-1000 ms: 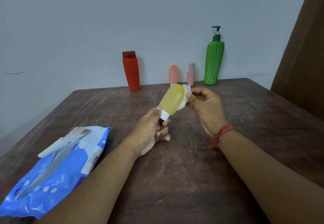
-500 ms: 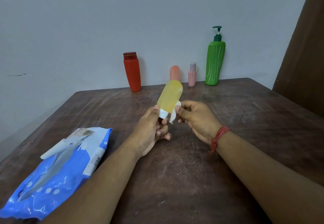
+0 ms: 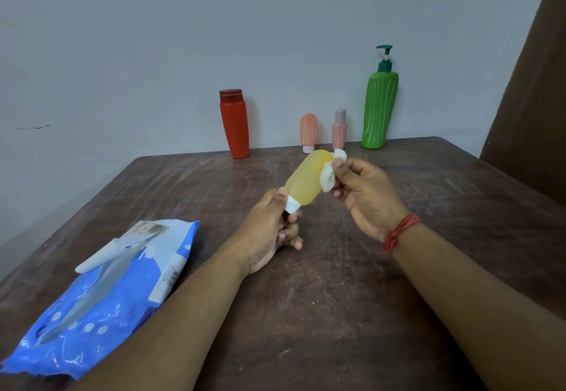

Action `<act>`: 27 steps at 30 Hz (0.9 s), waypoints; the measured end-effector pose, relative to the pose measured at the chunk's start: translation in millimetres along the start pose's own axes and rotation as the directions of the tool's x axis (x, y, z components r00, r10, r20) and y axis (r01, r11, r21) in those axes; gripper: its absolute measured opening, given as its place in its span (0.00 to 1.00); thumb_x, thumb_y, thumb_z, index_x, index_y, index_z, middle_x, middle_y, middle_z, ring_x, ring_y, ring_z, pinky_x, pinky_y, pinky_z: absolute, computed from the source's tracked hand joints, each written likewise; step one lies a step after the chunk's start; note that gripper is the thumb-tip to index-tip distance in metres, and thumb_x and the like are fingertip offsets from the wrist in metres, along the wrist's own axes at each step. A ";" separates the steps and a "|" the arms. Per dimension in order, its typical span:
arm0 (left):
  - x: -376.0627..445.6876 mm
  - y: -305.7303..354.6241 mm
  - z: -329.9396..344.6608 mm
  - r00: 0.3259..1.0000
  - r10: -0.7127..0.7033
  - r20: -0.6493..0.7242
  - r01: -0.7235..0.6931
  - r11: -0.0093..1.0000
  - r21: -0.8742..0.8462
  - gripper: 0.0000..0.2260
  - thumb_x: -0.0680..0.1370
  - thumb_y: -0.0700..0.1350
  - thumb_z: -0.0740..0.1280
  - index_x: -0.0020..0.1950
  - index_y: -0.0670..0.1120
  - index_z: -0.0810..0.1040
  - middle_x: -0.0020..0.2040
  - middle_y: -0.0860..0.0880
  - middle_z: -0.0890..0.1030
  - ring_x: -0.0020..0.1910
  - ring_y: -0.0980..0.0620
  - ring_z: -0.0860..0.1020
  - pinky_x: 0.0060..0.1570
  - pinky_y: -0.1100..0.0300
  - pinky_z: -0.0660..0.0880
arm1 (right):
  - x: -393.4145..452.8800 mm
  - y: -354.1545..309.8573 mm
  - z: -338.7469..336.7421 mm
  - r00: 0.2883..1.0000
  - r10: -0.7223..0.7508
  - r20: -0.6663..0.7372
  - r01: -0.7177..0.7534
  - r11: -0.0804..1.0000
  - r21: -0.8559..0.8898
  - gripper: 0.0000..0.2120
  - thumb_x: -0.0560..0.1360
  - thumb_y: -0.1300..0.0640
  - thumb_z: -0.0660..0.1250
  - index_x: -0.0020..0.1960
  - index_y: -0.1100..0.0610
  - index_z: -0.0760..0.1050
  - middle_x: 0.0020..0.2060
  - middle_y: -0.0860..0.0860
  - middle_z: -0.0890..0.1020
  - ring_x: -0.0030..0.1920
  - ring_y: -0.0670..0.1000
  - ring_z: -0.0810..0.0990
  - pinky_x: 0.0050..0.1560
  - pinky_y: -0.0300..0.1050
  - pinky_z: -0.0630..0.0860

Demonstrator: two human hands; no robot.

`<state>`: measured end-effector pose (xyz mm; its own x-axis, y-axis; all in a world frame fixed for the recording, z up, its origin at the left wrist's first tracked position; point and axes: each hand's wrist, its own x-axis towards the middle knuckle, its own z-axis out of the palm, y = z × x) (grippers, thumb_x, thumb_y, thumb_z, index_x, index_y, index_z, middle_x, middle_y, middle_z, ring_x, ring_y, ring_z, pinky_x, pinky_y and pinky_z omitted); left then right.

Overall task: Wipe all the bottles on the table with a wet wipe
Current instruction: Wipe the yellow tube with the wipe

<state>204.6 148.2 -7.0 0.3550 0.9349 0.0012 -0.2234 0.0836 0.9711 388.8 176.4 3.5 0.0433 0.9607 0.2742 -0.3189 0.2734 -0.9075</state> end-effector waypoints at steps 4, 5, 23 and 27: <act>0.4 1.6 -1.1 1.000 0.013 0.003 -0.013 0.999 -0.038 0.12 0.87 0.49 0.52 0.61 0.44 0.70 0.34 0.49 0.69 0.26 0.55 0.59 0.28 0.57 0.72 | -1.4 0.5 0.4 0.998 0.024 0.056 -0.026 0.999 0.038 0.08 0.78 0.58 0.66 0.47 0.64 0.78 0.37 0.54 0.78 0.36 0.46 0.75 0.37 0.38 0.74; 0.2 2.2 -0.8 1.000 0.015 0.003 -0.014 0.998 -0.053 0.12 0.87 0.49 0.52 0.60 0.44 0.70 0.34 0.49 0.69 0.26 0.55 0.59 0.28 0.57 0.71 | -2.4 1.2 2.0 0.998 0.026 0.066 -0.028 0.999 0.034 0.07 0.79 0.60 0.65 0.47 0.64 0.78 0.36 0.54 0.78 0.36 0.46 0.76 0.37 0.37 0.74; 2.1 -0.2 2.0 0.988 0.099 -0.118 -0.095 0.995 0.038 0.21 0.86 0.55 0.50 0.66 0.41 0.71 0.33 0.50 0.69 0.25 0.55 0.61 0.29 0.58 0.70 | -18.3 17.7 21.8 0.981 0.108 0.161 -0.041 0.928 -0.370 0.03 0.77 0.59 0.71 0.48 0.59 0.81 0.34 0.55 0.78 0.34 0.51 0.74 0.34 0.42 0.73; 4.8 0.6 6.4 0.988 0.116 -0.101 -0.113 0.993 0.029 0.17 0.87 0.52 0.51 0.63 0.41 0.70 0.34 0.50 0.69 0.25 0.55 0.60 0.28 0.58 0.71 | -16.5 13.9 25.2 0.999 0.002 0.034 0.008 0.951 -0.308 0.05 0.77 0.60 0.70 0.48 0.62 0.80 0.35 0.55 0.80 0.32 0.48 0.74 0.35 0.41 0.74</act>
<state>212.0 150.5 -4.8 0.2329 0.9684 0.0894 -0.2358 -0.0330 0.9712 359.8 163.1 -5.6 0.0105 0.9591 0.2829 -0.0118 0.2830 -0.9591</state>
